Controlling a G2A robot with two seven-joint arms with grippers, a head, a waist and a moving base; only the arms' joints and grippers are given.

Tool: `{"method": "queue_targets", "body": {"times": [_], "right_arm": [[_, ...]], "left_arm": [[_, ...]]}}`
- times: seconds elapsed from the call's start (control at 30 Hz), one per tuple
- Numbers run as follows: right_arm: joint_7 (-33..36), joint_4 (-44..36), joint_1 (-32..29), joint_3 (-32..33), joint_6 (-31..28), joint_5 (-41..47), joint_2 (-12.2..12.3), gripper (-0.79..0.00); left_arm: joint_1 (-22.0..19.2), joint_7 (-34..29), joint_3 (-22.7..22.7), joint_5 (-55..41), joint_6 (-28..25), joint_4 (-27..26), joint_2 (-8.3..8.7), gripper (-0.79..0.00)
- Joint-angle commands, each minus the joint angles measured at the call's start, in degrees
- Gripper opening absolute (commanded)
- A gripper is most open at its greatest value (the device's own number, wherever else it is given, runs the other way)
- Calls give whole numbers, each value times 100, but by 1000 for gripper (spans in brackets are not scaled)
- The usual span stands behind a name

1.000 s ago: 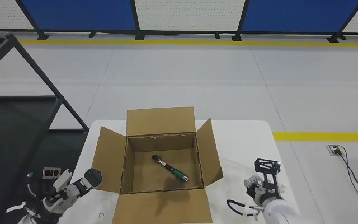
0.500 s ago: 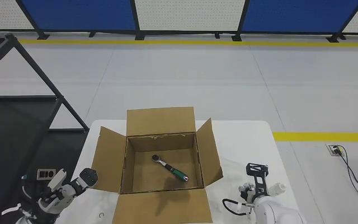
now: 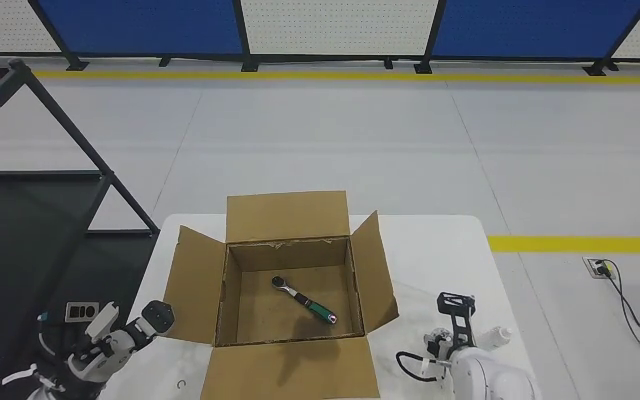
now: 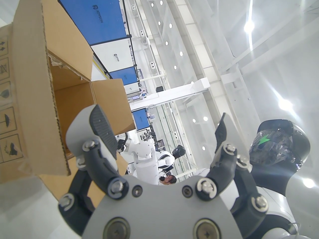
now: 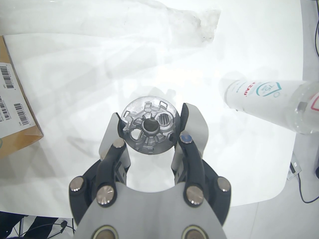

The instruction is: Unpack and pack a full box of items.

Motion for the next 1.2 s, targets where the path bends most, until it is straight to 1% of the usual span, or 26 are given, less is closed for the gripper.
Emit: {"method": "queue_targets", "body": {"times": [0.0,0.13,0.17,0.23,0.4,0.47,0.57,0.7,0.9,0.93,1.07,1.17], "right_arm": [[3,7,8,-2,2,1,5,-428],[24,-15,15,10,6,28,15,-296],[30,-38,11,19,-1,42,19,-237],[42,-79,1,29,3,66,24,-154],[48,-252,-38,82,2,146,40,-58],[7,-382,-61,123,53,151,46,0],[-92,-825,-152,185,95,291,51,0],[-330,-1665,-371,233,22,539,61,0],[-691,-2754,-535,176,-321,979,84,0],[-714,-2871,-514,137,-433,1043,91,0],[-1005,-2871,-177,-164,-982,1240,118,0],[-1052,-2871,8,-516,-1039,1278,118,0]], "left_arm": [[0,2,0,0,5,-1,0,0],[0,8,-2,10,8,-2,1,0],[-2,4,-1,1,8,0,1,0],[-4,0,-2,-1,8,2,2,0],[-12,-10,-6,-18,12,7,3,0],[-18,-11,-23,-31,8,15,4,0],[-24,-17,-48,-68,8,23,6,0],[-31,-24,-84,-127,-6,37,6,0],[8,-59,-191,-260,-59,82,5,0],[20,-64,-221,-289,-70,100,5,0],[73,-67,-356,-397,-114,156,4,0],[131,-37,-481,-476,-147,211,1,0]]}}
